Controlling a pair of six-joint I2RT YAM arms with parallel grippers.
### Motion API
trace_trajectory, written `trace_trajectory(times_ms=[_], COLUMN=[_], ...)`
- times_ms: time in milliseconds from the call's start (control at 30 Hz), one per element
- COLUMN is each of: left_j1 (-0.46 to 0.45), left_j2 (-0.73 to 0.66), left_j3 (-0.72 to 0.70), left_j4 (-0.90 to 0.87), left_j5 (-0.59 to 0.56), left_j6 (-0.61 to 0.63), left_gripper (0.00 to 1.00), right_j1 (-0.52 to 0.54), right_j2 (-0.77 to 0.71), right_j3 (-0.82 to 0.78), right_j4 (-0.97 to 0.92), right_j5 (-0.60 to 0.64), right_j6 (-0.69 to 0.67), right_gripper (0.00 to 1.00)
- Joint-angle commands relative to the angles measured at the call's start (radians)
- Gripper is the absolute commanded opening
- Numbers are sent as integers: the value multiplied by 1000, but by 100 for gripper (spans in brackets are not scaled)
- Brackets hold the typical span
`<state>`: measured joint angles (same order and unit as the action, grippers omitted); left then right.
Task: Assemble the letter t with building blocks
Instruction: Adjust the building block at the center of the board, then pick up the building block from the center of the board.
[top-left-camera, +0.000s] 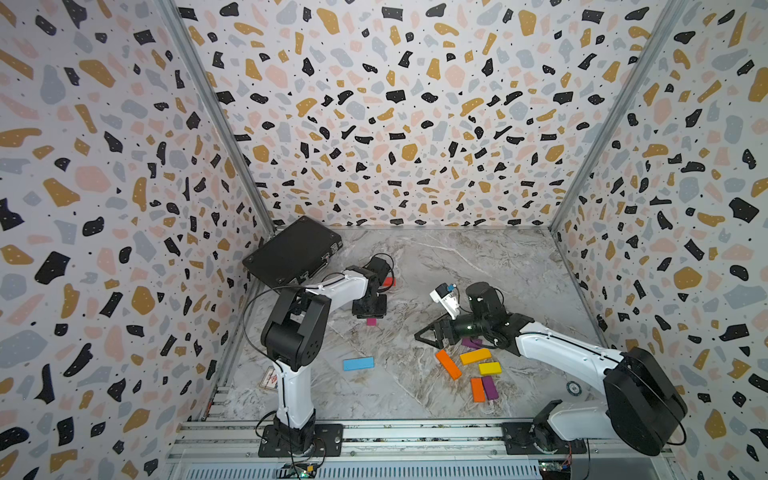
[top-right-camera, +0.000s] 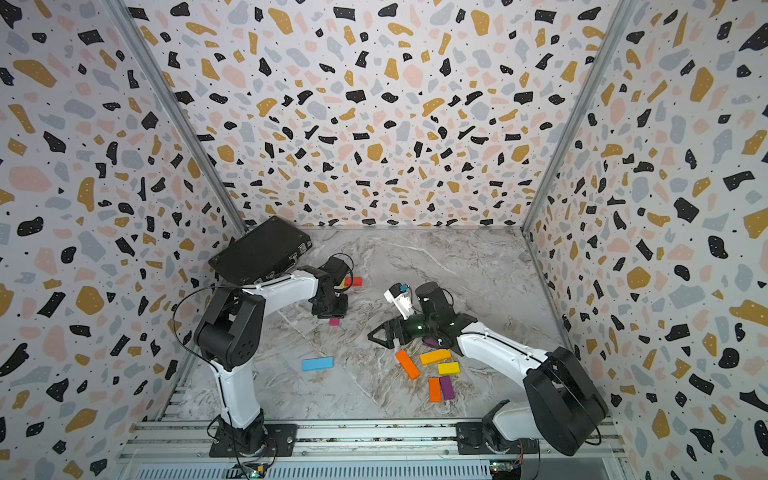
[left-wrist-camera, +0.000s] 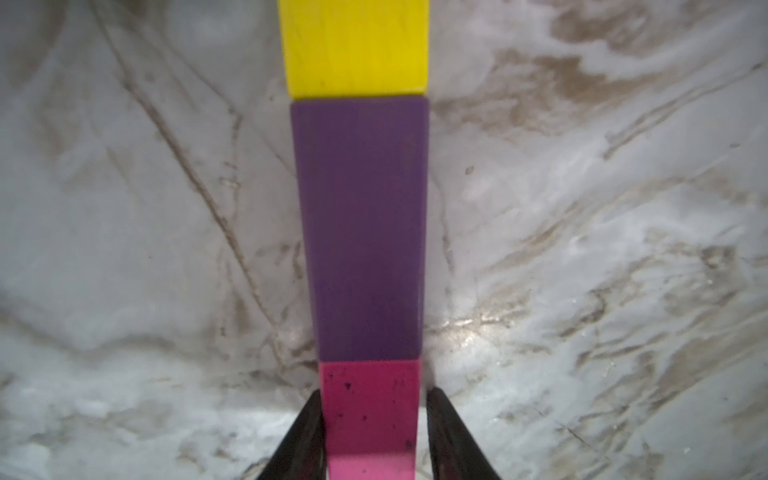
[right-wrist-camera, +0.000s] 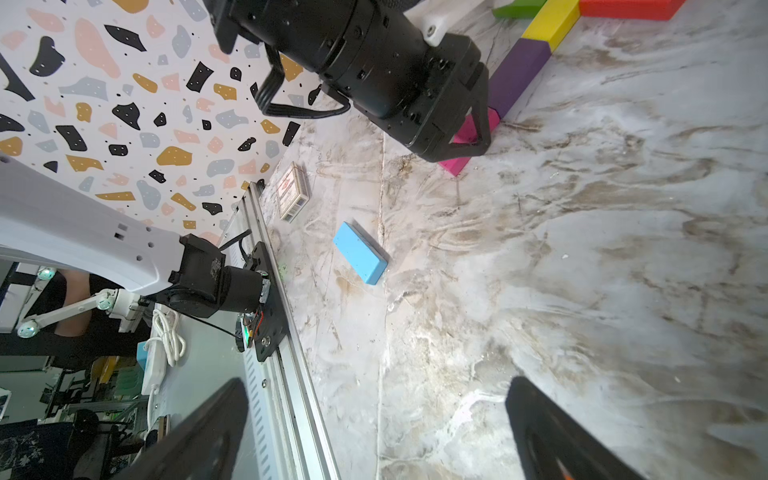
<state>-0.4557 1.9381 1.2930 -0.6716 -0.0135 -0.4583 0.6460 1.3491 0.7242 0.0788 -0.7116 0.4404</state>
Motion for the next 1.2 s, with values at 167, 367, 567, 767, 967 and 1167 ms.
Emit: trace_trajectory(times_ms=[167, 367, 567, 767, 967, 1167], left_j1=[-6, -6, -6, -5, 1, 20], left_j2=[25, 16, -125, -346, -655, -907], left_j3=[25, 15, -15, -153, -432, -609], left_j4=[-22, -11, -30, -65, -8, -45], left_j5=[-11, -1, 11, -3, 163, 350], left_j6=[-12, -8, 22, 37, -38, -154], left_gripper=[39, 48, 67, 100, 100, 100], right_j1=[-3, -3, -3, 0, 60, 224], right_j2=[-22, -24, -29, -44, -48, 76], right_j3=[-12, -14, 7, 54, 84, 144], right_j4=[12, 12, -60, -286, -379, -391], right_j5=[-11, -11, 19, 130, 219, 345], right_j6=[3, 4, -39, -193, -292, -414], right_gripper=[99, 99, 99, 99, 99, 98])
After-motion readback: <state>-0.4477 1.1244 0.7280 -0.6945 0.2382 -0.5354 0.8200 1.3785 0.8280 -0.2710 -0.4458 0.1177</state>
